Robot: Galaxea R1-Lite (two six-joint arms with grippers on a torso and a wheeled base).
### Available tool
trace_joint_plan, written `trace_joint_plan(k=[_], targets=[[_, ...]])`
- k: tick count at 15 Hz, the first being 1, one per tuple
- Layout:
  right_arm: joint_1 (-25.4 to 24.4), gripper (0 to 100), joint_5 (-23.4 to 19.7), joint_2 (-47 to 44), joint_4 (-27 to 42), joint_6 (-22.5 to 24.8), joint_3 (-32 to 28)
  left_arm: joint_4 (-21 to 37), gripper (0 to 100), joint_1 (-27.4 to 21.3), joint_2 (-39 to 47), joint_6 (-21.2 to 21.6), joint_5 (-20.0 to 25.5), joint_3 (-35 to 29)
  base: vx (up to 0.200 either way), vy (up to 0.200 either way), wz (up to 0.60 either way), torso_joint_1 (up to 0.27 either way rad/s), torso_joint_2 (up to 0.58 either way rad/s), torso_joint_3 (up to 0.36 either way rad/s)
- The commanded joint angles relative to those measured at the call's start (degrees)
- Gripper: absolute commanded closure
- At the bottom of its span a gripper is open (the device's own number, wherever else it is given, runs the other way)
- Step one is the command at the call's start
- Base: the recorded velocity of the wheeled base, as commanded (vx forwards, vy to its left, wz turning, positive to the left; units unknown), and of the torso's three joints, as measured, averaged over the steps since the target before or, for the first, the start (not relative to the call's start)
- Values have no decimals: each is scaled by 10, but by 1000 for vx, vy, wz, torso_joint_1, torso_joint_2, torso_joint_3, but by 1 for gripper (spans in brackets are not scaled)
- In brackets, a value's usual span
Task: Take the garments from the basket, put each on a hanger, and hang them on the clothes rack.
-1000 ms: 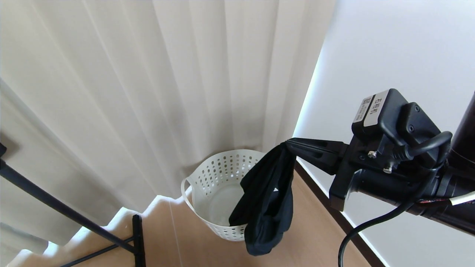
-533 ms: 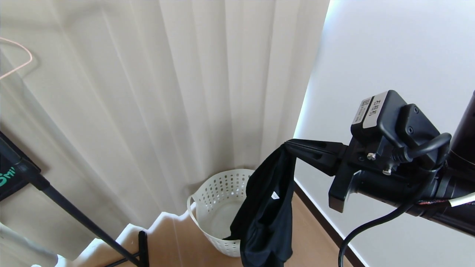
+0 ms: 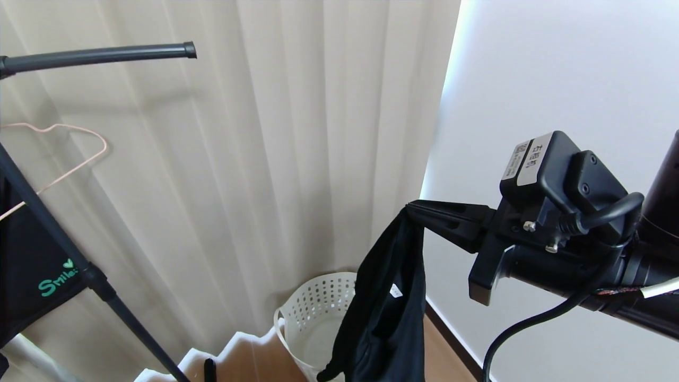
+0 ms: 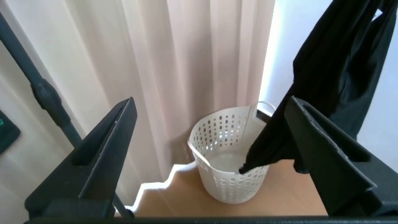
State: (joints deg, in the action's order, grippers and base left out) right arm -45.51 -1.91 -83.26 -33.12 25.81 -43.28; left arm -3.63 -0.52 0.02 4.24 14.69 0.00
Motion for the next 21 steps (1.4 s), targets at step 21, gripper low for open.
trace_joint_plan(k=[21], targets=[[-2,100,0,-2,0,0,4,-1,0,0,1,2,0,0,0,0,29,181,-425,-267]])
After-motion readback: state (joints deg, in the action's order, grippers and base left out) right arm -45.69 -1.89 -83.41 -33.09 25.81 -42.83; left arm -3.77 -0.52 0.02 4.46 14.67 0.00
